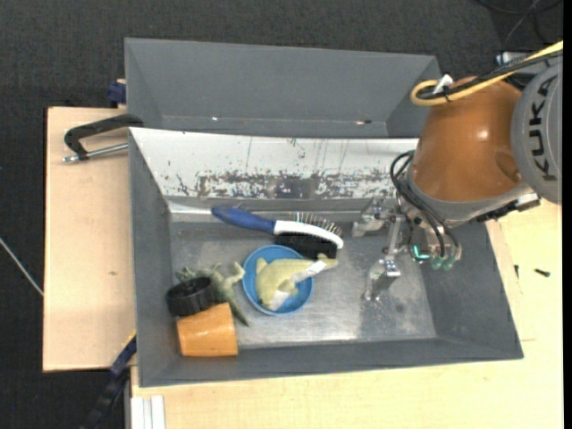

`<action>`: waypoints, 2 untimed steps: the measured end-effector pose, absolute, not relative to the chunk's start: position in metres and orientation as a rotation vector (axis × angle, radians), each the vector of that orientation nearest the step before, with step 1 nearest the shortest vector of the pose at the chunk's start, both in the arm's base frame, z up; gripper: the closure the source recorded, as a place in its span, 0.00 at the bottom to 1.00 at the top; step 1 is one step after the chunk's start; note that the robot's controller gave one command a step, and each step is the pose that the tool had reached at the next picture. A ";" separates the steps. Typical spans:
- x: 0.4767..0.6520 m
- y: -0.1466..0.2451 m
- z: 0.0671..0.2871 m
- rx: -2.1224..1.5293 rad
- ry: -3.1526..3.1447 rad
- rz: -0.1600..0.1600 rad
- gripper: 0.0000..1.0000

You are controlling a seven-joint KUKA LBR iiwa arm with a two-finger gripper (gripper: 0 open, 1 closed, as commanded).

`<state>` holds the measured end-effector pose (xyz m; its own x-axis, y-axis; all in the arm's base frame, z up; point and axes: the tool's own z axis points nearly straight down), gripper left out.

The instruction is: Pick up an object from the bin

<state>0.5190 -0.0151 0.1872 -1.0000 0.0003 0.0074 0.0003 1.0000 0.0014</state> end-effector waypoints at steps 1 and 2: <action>0.551 0.070 0.077 0.370 -3.116 0.011 0.00; 0.517 0.041 0.102 0.461 -3.107 0.001 0.00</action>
Offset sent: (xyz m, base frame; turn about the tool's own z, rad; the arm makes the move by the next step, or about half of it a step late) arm 0.0285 0.0879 -0.1172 -0.2336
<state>0.5173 0.0412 0.1022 -0.9570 -0.2901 0.0002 -0.2901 0.9570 -0.0005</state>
